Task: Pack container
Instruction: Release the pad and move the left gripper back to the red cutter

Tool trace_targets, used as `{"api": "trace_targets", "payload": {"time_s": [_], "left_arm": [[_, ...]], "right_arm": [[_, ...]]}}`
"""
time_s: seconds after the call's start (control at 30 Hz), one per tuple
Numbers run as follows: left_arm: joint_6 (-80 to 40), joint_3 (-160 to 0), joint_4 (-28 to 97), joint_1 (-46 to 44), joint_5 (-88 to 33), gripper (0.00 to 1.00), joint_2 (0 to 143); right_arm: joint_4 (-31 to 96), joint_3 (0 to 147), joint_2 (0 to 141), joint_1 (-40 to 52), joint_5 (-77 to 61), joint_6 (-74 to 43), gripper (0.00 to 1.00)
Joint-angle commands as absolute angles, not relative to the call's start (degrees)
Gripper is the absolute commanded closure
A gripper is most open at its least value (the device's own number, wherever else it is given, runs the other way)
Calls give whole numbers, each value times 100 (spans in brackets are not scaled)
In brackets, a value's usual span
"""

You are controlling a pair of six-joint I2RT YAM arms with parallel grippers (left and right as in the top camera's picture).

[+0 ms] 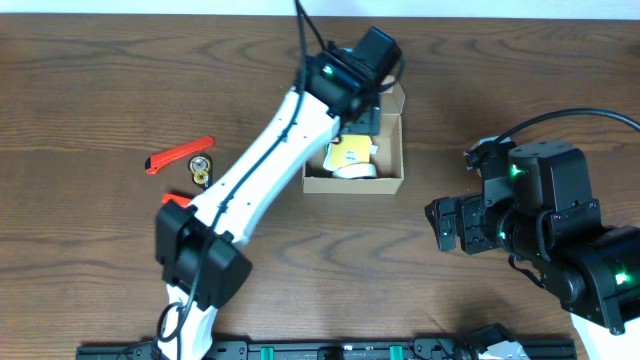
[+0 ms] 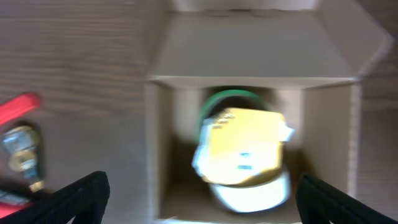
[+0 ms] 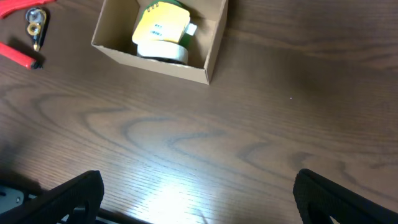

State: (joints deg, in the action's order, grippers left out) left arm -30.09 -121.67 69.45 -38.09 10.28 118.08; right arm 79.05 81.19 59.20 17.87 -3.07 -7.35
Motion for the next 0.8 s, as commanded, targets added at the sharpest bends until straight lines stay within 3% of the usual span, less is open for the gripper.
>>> {"api": "trace_targets", "payload": {"time_s": [0.0, 0.33, 0.77], "left_arm": [[-3284, -12326, 7325, -3264, 1417, 5, 11257], [-3188, -12269, 8149, -1798, 1857, 5, 10737], [-2668, -10875, 8055, -1280, 1833, 5, 10525]], "right_arm": [[7913, 8119, 5916, 1745, -325, -720, 1], [7915, 8119, 5922, 1743, -325, -718, 1], [7913, 8119, 5937, 1745, -327, -718, 1]]}}
